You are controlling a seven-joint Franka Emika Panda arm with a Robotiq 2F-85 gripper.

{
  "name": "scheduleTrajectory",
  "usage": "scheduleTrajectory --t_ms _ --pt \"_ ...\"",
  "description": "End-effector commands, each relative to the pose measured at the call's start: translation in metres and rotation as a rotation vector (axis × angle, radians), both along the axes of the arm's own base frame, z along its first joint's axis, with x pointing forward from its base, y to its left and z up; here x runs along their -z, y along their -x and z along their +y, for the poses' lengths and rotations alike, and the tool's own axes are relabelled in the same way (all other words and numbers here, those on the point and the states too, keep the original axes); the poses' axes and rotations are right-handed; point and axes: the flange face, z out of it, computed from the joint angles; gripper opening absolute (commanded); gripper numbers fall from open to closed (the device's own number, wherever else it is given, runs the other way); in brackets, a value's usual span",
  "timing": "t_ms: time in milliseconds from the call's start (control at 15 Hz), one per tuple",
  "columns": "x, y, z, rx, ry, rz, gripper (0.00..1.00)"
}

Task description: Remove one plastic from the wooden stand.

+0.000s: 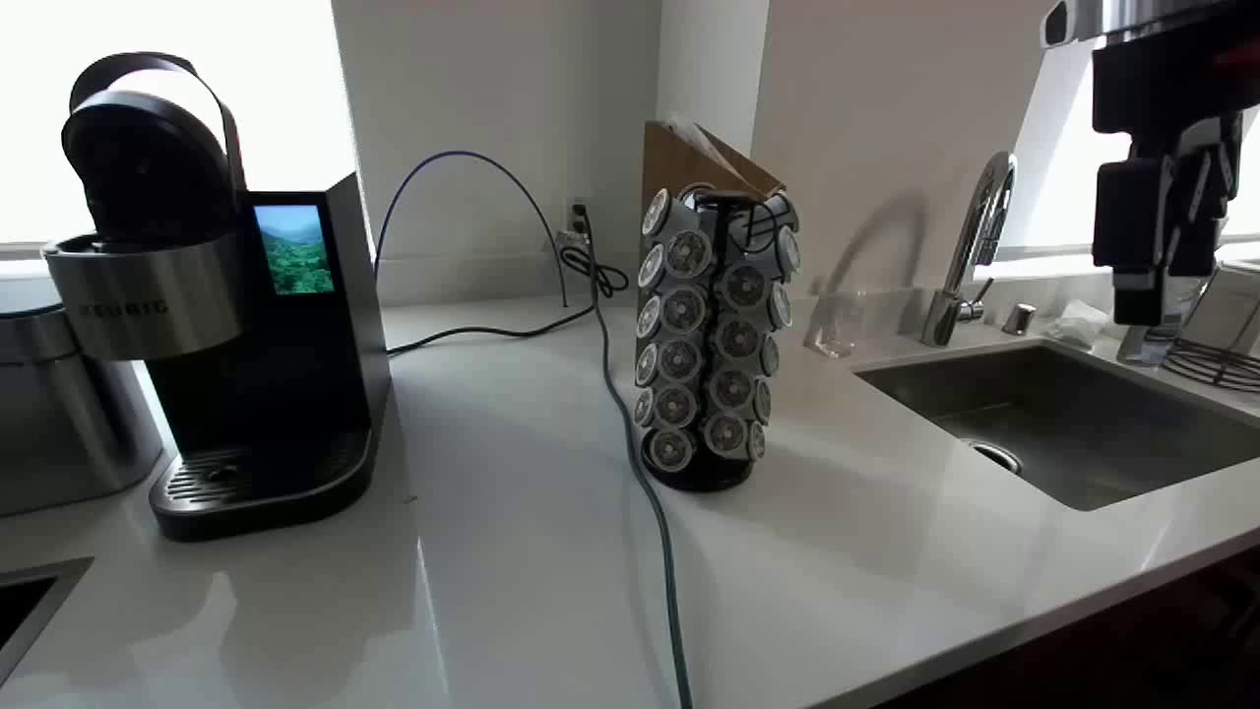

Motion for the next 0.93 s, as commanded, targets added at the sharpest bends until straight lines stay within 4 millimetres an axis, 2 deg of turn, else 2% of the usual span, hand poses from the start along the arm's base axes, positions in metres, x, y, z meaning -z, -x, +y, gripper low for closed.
scheduleTrajectory --t_ms 0,400,533,867 --pt "0.000 0.000 0.000 0.000 0.000 0.001 1.00" --pt "-0.004 -0.004 -0.004 0.016 0.012 -0.022 1.00" --pt "-0.024 -0.012 -0.016 0.032 0.055 -0.061 1.00" --pt "-0.104 -0.040 -0.053 0.018 0.075 -0.194 1.00"
